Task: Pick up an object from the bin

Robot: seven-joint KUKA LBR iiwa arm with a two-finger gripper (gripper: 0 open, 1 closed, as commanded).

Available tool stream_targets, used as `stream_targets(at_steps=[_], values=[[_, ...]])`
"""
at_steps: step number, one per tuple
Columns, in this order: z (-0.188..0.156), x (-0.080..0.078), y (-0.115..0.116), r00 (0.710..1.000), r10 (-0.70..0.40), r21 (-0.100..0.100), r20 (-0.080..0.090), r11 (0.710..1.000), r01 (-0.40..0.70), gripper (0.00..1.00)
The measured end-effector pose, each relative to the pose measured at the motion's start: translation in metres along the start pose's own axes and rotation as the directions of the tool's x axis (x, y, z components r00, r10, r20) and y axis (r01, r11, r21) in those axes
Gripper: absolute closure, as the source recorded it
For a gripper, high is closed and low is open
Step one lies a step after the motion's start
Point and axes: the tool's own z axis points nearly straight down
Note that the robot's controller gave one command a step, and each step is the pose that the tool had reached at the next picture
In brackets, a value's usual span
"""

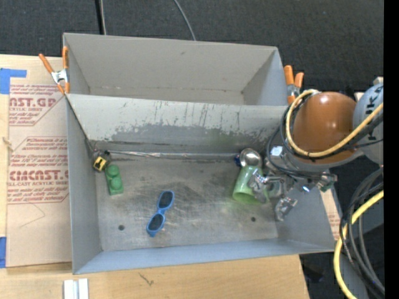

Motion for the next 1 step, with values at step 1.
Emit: stream_targets(at_steps=[1], values=[[-0.0001,-0.0029,-0.0032,0.977,-0.212,0.008,0.001,0.977,0.212,0.00]])
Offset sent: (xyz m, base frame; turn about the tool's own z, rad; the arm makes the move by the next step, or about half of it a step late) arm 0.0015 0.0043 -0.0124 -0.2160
